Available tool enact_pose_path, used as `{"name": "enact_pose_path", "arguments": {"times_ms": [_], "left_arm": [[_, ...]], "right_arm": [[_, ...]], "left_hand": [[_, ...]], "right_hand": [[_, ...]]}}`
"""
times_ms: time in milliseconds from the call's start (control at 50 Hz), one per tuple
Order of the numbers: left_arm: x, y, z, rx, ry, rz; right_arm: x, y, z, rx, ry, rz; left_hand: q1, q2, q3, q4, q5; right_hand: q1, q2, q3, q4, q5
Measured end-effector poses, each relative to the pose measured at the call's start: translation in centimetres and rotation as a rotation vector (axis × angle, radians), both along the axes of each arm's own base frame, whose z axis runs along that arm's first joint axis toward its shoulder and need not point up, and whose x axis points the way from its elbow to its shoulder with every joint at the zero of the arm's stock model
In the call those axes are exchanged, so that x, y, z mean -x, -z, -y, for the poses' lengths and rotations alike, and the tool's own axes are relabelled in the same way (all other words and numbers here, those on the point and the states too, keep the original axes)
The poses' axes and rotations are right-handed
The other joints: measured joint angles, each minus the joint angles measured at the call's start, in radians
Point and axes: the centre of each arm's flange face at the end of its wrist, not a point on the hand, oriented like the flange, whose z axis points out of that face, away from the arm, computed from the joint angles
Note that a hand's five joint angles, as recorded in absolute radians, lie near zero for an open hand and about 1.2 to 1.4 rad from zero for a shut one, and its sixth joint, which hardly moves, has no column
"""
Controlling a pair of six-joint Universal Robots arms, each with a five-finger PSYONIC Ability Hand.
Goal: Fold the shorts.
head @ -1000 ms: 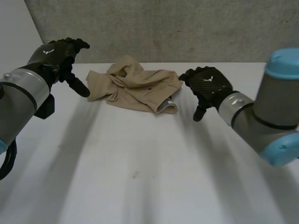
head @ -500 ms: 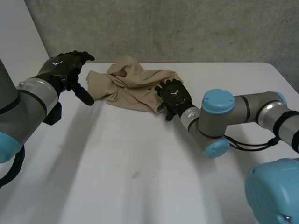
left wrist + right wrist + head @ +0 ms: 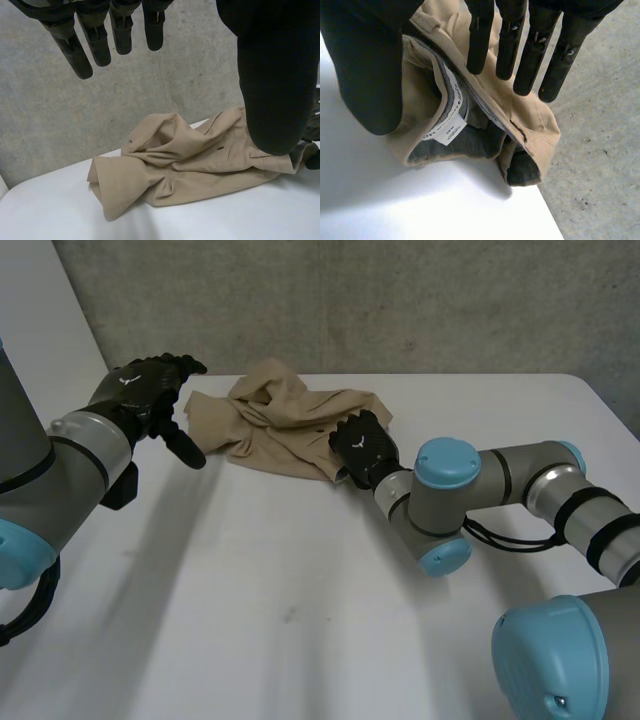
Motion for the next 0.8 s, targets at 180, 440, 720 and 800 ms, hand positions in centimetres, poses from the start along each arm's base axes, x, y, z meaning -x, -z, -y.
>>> {"name": "enact_pose_path", "arguments": {"times_ms": [180, 440, 720, 800], "left_arm": [[0.2, 0.1, -0.1, -0.002, 0.006, 0.001], [0.2, -0.1, -0.2, 0.003, 0.007, -0.001], [-0.3, -2.7, -1.0, 0.072, 0.000, -0.030], [-0.7, -4.3, -1.5, 0.115, -0.007, -0.050]], "right_arm": [[-0.6, 0.2, -0.2, 0.033, -0.068, -0.008], [0.2, -8.6, -1.5, 0.149, -0.064, 0.117], [5.0, -26.7, -8.3, 0.202, -0.084, 0.437], [6.8, -30.6, -10.8, 0.175, -0.091, 0.539]], "left_hand": [[0.000, 0.000, 0.000, 0.000, 0.000], [0.000, 0.000, 0.000, 0.000, 0.000], [0.000, 0.000, 0.000, 0.000, 0.000], [0.000, 0.000, 0.000, 0.000, 0.000]], "right_hand": [[0.438, 0.605, 0.607, 0.615, 0.614], [0.454, 0.609, 0.619, 0.632, 0.626], [0.483, 0.609, 0.619, 0.635, 0.626], [0.485, 0.609, 0.619, 0.635, 0.626]]}}
